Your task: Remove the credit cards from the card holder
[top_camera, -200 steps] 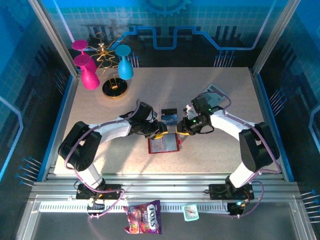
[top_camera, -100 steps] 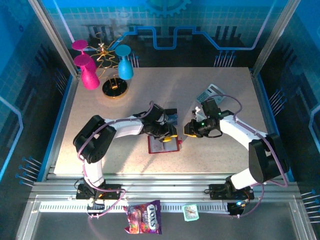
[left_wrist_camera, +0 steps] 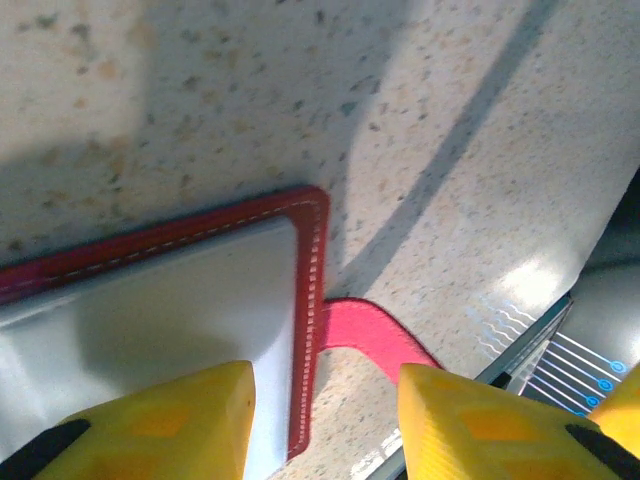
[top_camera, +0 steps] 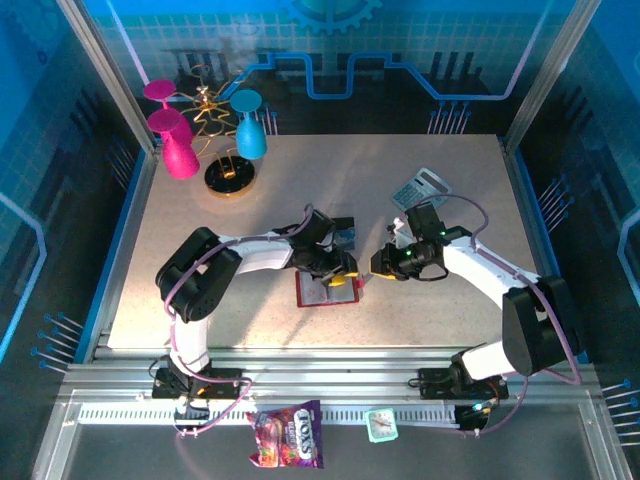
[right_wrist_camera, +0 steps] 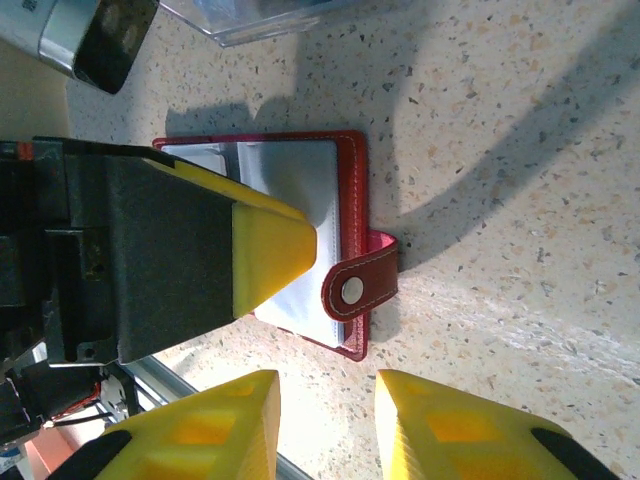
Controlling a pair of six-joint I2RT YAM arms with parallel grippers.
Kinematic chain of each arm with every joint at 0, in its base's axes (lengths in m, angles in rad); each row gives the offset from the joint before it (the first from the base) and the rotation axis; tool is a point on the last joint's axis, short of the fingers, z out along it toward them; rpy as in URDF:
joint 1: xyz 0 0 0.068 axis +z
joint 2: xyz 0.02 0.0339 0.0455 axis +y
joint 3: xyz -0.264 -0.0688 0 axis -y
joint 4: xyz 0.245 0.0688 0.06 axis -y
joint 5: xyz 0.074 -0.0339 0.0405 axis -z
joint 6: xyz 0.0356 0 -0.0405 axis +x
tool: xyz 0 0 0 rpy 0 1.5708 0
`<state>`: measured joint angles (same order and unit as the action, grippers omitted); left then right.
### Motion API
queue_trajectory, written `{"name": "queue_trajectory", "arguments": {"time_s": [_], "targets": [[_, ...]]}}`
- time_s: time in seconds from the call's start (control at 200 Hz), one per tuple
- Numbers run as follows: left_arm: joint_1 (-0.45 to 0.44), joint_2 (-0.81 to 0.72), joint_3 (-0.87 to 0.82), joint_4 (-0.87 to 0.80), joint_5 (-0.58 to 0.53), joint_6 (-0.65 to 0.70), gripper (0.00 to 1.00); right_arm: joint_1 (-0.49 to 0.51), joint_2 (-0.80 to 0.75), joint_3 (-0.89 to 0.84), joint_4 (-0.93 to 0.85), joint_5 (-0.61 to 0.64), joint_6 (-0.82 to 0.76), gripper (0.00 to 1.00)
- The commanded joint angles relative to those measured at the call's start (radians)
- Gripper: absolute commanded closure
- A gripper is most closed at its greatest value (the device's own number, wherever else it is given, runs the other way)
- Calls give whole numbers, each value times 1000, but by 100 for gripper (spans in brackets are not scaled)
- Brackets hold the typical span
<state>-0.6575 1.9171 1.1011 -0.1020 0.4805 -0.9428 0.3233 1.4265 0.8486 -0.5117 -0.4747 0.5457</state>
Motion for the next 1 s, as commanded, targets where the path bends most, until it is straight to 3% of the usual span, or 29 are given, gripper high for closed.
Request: {"name": "queue_trajectory", "arguments": {"time_s": [0.0, 0.996], "targets": [[5, -25, 35, -37, 29, 16, 57, 1, -25, 8, 5, -18, 22, 68], [145, -389, -338, -30, -52, 4, 57, 246, 319, 262, 62, -51, 68, 68]]}}
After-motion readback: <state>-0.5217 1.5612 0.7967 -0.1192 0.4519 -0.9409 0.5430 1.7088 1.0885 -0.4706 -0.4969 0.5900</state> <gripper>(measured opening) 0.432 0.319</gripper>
